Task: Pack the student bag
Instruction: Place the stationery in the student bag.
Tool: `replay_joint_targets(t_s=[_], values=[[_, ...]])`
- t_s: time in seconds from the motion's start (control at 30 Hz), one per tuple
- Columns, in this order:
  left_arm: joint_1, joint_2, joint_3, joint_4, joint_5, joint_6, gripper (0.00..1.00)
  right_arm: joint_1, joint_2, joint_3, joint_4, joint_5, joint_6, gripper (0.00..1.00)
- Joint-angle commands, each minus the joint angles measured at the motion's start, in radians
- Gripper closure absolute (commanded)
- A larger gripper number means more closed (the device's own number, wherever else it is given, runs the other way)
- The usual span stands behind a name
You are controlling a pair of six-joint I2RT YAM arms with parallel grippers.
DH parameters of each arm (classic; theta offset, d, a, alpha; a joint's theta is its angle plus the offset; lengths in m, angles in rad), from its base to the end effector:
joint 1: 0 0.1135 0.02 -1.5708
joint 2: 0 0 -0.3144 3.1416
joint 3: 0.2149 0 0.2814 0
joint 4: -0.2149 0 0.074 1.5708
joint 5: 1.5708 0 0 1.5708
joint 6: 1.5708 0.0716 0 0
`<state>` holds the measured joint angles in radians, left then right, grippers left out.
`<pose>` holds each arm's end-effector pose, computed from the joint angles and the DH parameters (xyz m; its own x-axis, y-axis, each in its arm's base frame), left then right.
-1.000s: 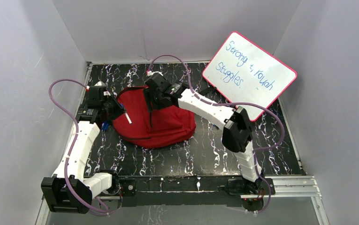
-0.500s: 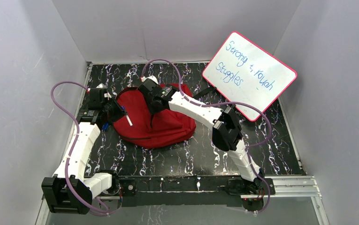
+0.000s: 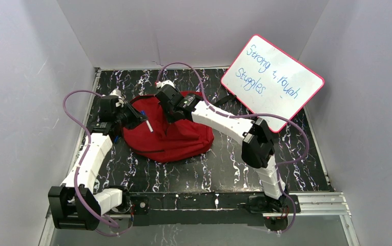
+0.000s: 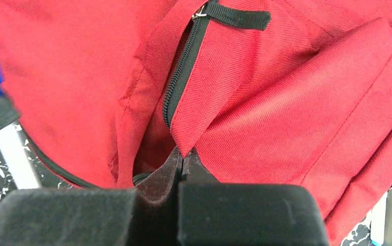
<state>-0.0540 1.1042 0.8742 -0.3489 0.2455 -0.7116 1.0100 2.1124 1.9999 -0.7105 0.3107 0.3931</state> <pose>0.2787 -0.0325 0.3116 -0.5806 -0.6030 -0.5471 -0.1633 0.7445 -0.6473 0.3157 0.4615 0.3074 -0.6267 -0.3121 -0.7140 -0.4933 0.8682 0.0534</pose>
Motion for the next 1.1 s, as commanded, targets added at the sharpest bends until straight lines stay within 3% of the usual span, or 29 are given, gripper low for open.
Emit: replay_joint_targets(t_s=[0.0, 0.43, 0.8, 1.07], values=[[0.004, 0.039, -0.022, 0.181, 0.081, -0.054, 1.0, 0.006, -0.127, -0.029, 0.112, -0.044, -0.002, 1.0], [-0.087, 0.132, -0.124, 0.484, 0.014, -0.191, 1.0, 0.006, -0.17, -0.074, 0.176, -0.093, 0.055, 1.0], [-0.229, 0.203, -0.156, 0.527, -0.042, -0.217, 1.0, 0.004, -0.196, -0.101, 0.212, -0.099, 0.072, 1.0], [-0.276, 0.264, -0.165, 0.593, 0.009, -0.219, 1.0, 0.005, -0.242, -0.182, 0.295, -0.149, 0.066, 1.0]])
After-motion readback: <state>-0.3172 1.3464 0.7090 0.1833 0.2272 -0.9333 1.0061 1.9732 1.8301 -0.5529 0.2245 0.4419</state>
